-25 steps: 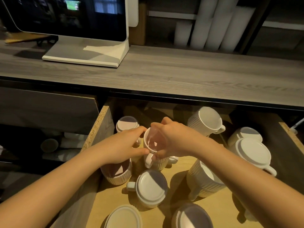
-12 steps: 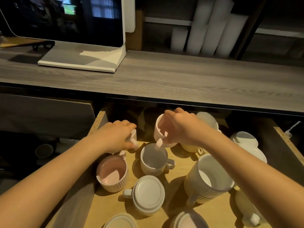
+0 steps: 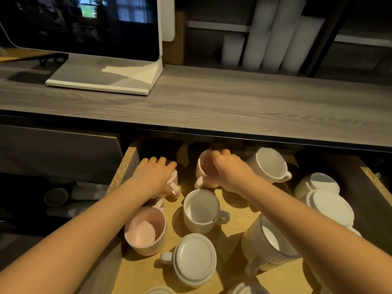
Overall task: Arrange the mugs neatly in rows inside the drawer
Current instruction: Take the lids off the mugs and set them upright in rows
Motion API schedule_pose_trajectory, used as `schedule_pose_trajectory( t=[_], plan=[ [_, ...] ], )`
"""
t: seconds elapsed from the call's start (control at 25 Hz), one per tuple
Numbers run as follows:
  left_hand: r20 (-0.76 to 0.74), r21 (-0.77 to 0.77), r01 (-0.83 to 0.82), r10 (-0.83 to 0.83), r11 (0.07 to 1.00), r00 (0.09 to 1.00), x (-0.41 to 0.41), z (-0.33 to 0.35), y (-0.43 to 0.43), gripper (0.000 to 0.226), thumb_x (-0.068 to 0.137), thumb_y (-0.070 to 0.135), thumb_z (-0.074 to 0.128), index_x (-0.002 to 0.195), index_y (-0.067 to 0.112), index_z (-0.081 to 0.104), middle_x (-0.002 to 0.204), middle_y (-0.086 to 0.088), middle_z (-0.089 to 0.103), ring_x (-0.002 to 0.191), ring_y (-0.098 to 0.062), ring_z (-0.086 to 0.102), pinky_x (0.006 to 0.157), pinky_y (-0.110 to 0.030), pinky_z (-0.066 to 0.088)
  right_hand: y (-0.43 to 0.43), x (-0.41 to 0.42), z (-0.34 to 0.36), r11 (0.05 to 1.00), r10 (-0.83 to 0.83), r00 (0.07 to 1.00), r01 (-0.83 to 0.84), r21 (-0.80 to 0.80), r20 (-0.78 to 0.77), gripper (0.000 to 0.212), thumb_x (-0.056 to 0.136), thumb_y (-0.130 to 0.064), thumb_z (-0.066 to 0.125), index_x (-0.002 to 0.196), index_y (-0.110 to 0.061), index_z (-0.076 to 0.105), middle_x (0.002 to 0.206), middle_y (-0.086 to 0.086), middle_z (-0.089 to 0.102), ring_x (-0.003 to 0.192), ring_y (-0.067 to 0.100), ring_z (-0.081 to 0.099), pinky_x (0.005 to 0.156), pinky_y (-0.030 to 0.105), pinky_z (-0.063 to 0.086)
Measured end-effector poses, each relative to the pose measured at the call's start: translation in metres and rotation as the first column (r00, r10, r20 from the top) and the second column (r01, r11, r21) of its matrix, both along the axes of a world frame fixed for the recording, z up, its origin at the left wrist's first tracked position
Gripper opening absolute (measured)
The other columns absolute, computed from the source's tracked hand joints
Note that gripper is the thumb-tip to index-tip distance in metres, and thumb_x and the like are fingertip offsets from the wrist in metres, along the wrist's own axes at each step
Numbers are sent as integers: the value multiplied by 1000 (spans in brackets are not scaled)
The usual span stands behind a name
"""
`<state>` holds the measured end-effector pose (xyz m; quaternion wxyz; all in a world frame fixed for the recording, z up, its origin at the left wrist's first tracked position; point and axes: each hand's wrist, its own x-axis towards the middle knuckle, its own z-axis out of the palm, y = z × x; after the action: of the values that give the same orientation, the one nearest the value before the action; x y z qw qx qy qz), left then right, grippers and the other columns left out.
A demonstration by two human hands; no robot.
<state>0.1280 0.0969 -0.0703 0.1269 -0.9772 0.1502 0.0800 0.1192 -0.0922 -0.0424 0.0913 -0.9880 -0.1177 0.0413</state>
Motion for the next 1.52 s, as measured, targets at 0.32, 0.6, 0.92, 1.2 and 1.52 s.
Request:
schedule_pose_trajectory(
  t=[0.32,0.6,0.92,1.2,1.52],
  plan=[
    [93,13,8,-9,1000,996,3,-8,4,72,87,29,62,145,24,20,146,-7,35,132,-27,36,110,-39,30,10,35,-29,996,77,970,-66,54,-230,49,80,-28,72,125,-19,53,110,3,62,100,23,62,78,26,52],
    [32,94,-16,13,995,999,14,-7,-4,76,83,29,68,144,24,24,142,-8,41,129,-28,41,108,-41,30,6,40,-30,993,114,967,-107,45,-228,54,81,-26,72,130,-16,51,117,7,62,102,24,60,81,26,51],
    [47,-280,48,-37,959,998,-14,17,21,83,80,40,69,145,27,19,146,-1,33,129,-21,38,104,-35,38,-11,-6,12,962,226,974,-222,156,-4,49,89,-25,60,136,-24,45,130,0,54,113,17,56,82,16,47],
    [68,-810,100,-76,577,995,-68,49,35,81,73,27,77,135,39,26,130,24,32,118,1,34,97,-21,36,-22,-41,31,747,238,947,-36,664,-216,57,90,-33,58,141,-31,33,123,-21,45,111,-2,47,88,13,44],
    [100,-923,123,-84,364,992,-76,51,19,76,67,25,82,117,49,30,118,34,31,111,17,37,88,-7,36,-10,-49,27,416,331,881,186,890,-338,46,82,-18,66,120,-35,47,117,-8,58,105,8,60,80,25,57]
  ],
)
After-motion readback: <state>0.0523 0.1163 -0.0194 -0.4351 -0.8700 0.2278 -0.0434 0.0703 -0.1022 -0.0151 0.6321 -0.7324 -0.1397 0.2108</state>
